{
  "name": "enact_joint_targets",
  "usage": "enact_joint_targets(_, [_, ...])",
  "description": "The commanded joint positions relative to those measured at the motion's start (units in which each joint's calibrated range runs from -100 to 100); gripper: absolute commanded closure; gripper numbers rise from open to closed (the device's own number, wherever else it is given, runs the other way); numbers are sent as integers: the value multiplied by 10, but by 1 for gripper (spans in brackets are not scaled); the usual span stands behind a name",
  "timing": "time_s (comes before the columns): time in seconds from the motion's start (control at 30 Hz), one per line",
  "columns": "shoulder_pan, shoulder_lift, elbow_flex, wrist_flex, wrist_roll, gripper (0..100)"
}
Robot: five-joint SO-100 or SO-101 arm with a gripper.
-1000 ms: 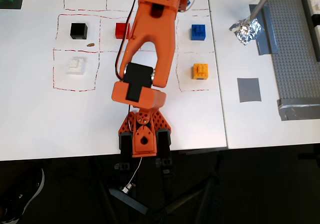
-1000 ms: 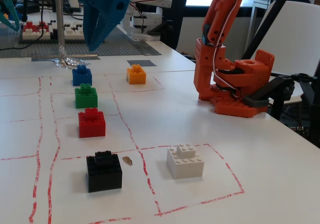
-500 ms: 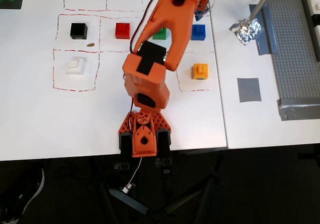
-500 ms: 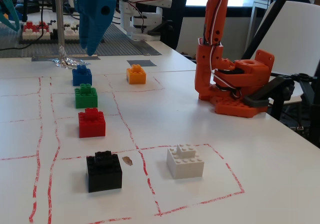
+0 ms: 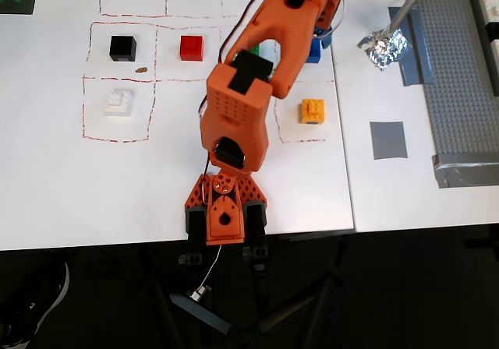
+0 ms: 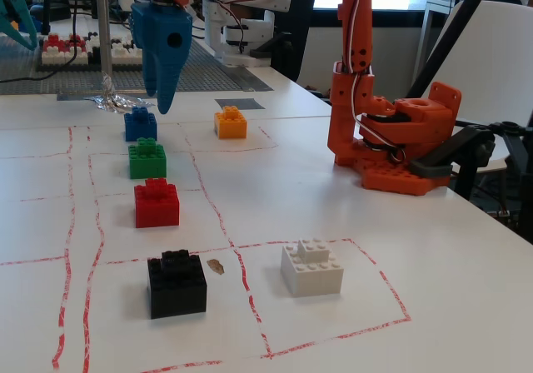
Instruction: Grab the block and put it in the grey marker
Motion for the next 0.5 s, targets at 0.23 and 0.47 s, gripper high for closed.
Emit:
enact_joint_targets(0.23, [8, 4, -97, -6, -1, 72])
enact_joint_targets(0.47, [12, 54, -137, -6, -9, 70])
